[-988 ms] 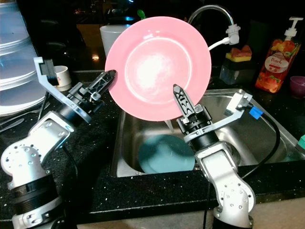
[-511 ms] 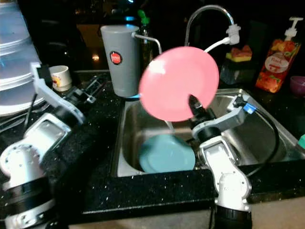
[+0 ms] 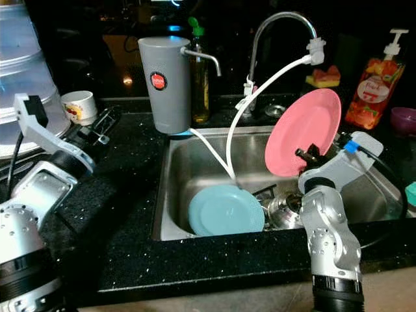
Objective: Kitchen organization
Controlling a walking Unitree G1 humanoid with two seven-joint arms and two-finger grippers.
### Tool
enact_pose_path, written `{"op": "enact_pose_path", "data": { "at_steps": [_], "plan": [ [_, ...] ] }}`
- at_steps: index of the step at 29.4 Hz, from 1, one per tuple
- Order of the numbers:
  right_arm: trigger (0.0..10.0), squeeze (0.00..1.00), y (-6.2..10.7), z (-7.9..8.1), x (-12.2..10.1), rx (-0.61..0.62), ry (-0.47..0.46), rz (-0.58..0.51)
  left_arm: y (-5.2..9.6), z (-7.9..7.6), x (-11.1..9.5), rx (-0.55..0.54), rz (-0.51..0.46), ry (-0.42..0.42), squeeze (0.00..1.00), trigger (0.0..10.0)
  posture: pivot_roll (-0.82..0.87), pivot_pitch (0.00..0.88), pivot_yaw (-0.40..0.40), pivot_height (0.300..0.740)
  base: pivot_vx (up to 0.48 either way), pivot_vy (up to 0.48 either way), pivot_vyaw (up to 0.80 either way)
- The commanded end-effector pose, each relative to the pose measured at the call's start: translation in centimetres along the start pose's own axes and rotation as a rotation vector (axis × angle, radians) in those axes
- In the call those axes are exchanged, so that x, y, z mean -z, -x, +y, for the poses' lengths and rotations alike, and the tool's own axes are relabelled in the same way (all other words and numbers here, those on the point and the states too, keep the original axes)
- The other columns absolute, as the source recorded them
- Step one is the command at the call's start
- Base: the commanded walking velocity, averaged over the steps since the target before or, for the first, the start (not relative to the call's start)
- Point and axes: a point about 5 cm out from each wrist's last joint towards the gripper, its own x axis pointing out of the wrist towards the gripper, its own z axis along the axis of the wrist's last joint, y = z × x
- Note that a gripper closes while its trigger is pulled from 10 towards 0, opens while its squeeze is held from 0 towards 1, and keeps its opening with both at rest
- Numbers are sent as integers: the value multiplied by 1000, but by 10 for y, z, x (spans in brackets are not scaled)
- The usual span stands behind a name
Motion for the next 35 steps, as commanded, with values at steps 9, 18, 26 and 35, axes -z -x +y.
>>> {"op": "enact_pose_path", "data": {
  "at_steps": [9,18,26,35],
  "plan": [
    [10000,0,5,14,48,-52,76,215,1,37,-7,-264,-32,-71,0,10000,87,67,-34,740,0,0,0],
    [10000,1000,2,15,35,-78,9,127,3,42,-4,-300,-26,-96,0,10000,87,72,-36,740,0,0,0],
    [10000,949,9,23,-20,-155,-103,-152,3,49,-6,-356,4,-194,0,10000,88,80,-32,740,0,0,0],
    [10000,0,23,46,-62,-326,-127,-310,9,73,-17,-521,211,-641,0,10000,94,86,-24,740,0,0,0]
  ]
}}
